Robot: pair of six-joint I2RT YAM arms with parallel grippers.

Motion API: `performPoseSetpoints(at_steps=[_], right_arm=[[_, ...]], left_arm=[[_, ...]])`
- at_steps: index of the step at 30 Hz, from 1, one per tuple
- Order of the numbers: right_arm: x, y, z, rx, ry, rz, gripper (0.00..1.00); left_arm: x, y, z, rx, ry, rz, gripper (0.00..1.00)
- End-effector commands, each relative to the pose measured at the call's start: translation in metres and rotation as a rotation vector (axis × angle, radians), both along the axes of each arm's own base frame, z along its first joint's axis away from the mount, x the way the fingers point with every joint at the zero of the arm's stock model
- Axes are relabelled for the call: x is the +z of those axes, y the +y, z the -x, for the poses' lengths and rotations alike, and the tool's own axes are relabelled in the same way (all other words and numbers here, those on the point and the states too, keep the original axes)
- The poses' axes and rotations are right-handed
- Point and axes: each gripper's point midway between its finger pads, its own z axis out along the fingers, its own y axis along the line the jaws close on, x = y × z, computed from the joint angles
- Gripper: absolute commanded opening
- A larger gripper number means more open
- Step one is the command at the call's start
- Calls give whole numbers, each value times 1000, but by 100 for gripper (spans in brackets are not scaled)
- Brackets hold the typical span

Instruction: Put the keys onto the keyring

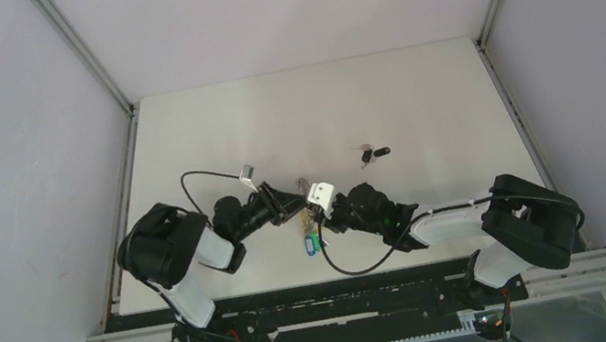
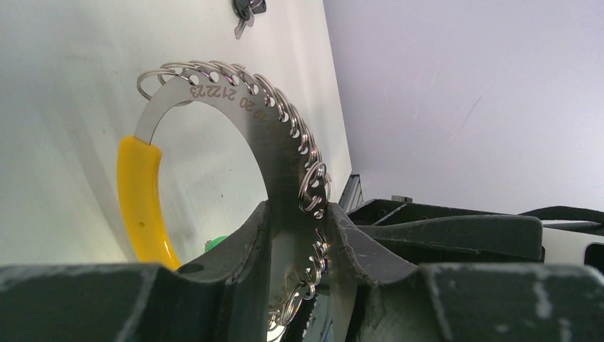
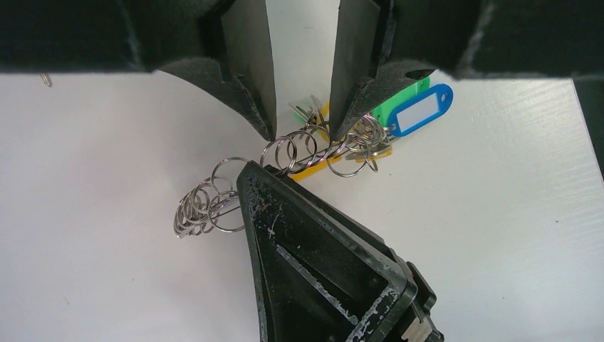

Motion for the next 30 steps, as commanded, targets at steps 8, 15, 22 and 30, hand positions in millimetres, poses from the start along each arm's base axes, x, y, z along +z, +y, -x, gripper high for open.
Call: performPoseSetpoints(at_steps=[8, 15, 22, 30], right_arm=[[44, 0, -19, -72, -118, -86, 26], [53, -10, -22, -124, -129, -83, 26], [48, -4, -11, -55, -94, -78, 31], [36, 5, 20, 124, 8, -20, 36]], left_arm=[[11, -4, 9, -48, -35, 38, 7], [10, -3, 9, -46, -35, 33, 7], [11, -3, 10, -45, -39, 35, 7], [12, -4, 8, -46, -42, 36, 7]])
